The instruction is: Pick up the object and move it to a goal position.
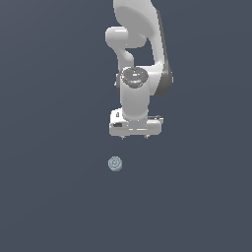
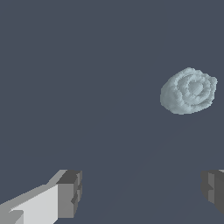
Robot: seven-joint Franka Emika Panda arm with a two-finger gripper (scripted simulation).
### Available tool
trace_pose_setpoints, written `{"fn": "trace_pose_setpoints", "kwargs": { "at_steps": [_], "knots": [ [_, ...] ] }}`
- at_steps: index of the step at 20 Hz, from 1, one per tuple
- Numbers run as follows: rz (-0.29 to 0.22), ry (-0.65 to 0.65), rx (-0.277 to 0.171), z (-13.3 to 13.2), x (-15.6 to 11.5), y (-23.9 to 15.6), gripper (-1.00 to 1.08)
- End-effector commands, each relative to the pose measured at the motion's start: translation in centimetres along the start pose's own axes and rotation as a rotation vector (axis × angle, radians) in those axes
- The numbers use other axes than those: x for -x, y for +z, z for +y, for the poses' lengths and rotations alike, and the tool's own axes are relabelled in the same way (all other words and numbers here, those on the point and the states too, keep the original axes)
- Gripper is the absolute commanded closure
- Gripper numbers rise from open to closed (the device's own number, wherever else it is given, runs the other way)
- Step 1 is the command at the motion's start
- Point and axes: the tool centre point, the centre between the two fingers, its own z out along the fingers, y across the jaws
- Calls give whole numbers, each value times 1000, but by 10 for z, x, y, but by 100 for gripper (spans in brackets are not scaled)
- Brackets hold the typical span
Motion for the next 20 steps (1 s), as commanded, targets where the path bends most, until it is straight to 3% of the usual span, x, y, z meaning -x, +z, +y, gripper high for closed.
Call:
{"fn": "trace_pose_setpoints", "kwargs": {
  "at_steps": [1,11,20],
  "knots": [
    [0,0,0,0,0,0,-92],
    [36,-34,-4,-31,-8,-17,-92],
    [32,20,-1,-17,-17,-9,-92]
  ]
}}
